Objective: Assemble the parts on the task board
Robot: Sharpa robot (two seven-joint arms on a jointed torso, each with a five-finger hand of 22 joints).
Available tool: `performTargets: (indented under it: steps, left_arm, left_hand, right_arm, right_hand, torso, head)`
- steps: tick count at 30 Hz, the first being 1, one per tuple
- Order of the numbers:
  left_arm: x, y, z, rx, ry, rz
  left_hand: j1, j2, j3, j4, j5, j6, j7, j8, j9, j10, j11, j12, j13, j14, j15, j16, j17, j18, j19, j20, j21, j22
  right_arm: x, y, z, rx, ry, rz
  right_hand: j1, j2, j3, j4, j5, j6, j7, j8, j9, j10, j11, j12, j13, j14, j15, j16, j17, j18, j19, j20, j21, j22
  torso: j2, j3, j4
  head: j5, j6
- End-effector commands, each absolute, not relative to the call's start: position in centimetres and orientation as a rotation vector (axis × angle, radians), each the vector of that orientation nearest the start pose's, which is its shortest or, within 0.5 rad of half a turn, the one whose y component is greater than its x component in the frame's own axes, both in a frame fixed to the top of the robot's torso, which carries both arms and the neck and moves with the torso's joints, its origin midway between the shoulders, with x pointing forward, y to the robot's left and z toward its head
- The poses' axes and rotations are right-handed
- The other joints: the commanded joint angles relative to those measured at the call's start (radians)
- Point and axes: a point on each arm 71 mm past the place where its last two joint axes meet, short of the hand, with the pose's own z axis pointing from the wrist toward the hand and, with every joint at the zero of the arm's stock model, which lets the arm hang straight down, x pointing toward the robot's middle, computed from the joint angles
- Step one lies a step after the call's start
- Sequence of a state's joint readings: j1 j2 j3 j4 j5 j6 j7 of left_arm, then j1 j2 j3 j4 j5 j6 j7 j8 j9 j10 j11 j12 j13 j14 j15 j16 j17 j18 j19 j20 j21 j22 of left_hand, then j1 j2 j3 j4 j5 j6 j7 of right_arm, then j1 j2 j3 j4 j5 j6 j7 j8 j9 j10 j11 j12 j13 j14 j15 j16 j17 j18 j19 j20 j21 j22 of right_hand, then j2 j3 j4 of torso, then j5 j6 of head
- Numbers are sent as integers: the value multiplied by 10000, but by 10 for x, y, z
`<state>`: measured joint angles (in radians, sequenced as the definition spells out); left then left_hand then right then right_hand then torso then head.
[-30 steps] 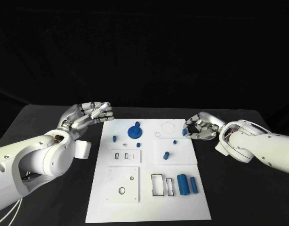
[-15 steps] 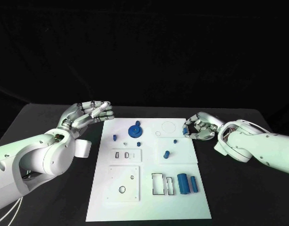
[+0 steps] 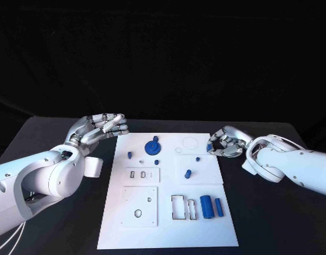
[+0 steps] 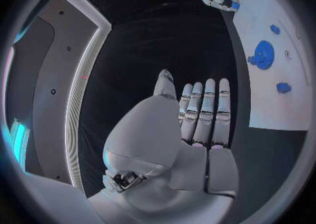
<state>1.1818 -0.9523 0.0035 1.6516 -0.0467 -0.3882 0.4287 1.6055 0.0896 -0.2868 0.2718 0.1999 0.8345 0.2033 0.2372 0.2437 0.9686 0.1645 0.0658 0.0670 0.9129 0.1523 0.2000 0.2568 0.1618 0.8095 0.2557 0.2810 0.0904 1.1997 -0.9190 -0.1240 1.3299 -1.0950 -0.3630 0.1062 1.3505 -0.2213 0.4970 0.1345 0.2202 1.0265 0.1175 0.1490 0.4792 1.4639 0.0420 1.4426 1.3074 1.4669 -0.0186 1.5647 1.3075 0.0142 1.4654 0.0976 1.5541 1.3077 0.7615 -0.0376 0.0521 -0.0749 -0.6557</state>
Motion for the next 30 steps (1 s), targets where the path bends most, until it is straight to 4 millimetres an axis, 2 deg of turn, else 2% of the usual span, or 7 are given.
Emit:
performTargets:
  steps: [1, 8, 19, 24, 30]
  left_arm:
    - [468, 228, -156, -10580, 13314, -15446]
    - [468, 228, -156, -10589, 13320, -15430]
    - [468, 230, -157, -10607, 13323, -15391]
    - [469, 231, -157, -10620, 13322, -15362]
    - [471, 231, -158, -10648, 13314, -15291]
  left_hand:
    - [22, 77, -47, 5, -36, -53, 1, -49, 9, -55, -19, -14, -3, -28, 4, -48, 8, 188, 4, 40, -41, -9]
    - [31, 89, -61, 3, -38, -56, 3, -54, 16, -59, -17, -15, -3, -26, 4, -57, 18, 189, 8, 40, -46, -15]
    - [39, 97, -65, 0, -37, -56, 2, -57, 20, -61, -17, -15, -3, -25, 4, -61, 22, 189, 10, 41, -48, -17]
    - [50, 105, -71, -4, -38, -57, -2, -59, 24, -63, -23, -15, -3, -24, 6, -67, 27, 189, 12, 41, -50, -20]
    - [50, 105, -71, -4, -38, -57, -2, -59, 24, -63, -23, -15, -3, -24, 6, -67, 27, 189, 12, 41, -50, -20]
  right_arm:
    - [502, -301, -218, 1770, 16899, 6641]
    - [503, -300, -216, 1908, 16487, 6527]
    - [496, -291, -210, 2081, 16122, 6453]
    - [488, -269, -197, 1954, 16044, 6571]
    - [477, -226, -183, 1438, 16013, 6857]
  right_hand:
    - [-82, 164, 168, -79, -49, 321, -130, 187, 93, 153, -131, 87, 1504, 1039, -122, 61, 2633, -107, 968, -145, 54, 2556]
    - [-237, 263, 328, -223, 13, 619, -291, 379, 202, 277, -268, 213, 1624, 1039, -261, 61, 2633, -123, 1009, -275, 107, 2592]
    - [-339, 259, 383, -277, 165, 591, -304, 381, 221, 269, -295, 192, 1610, 1039, -287, 61, 2633, -134, 1034, -316, 140, 2613]
    - [-375, 277, 395, -273, 184, 590, -306, 384, 226, 259, -298, 176, 1597, 1039, -288, 61, 2633, -142, 1054, -321, 167, 2631]
    - [-384, 305, 436, -304, 223, 579, -313, 386, 234, 217, -305, 118, 1545, 1039, -294, 61, 2633, -142, 1054, -328, 167, 2631]
  torso:
    - [5, -2, -3]
    - [4, 2, 3]
    - [-33, -4, -21]
    - [-73, -20, -25]
    - [-154, -44, -39]
  head:
    - [8, -11]
    - [8, -35]
    - [27, -45]
    - [43, -51]
    - [194, -141]
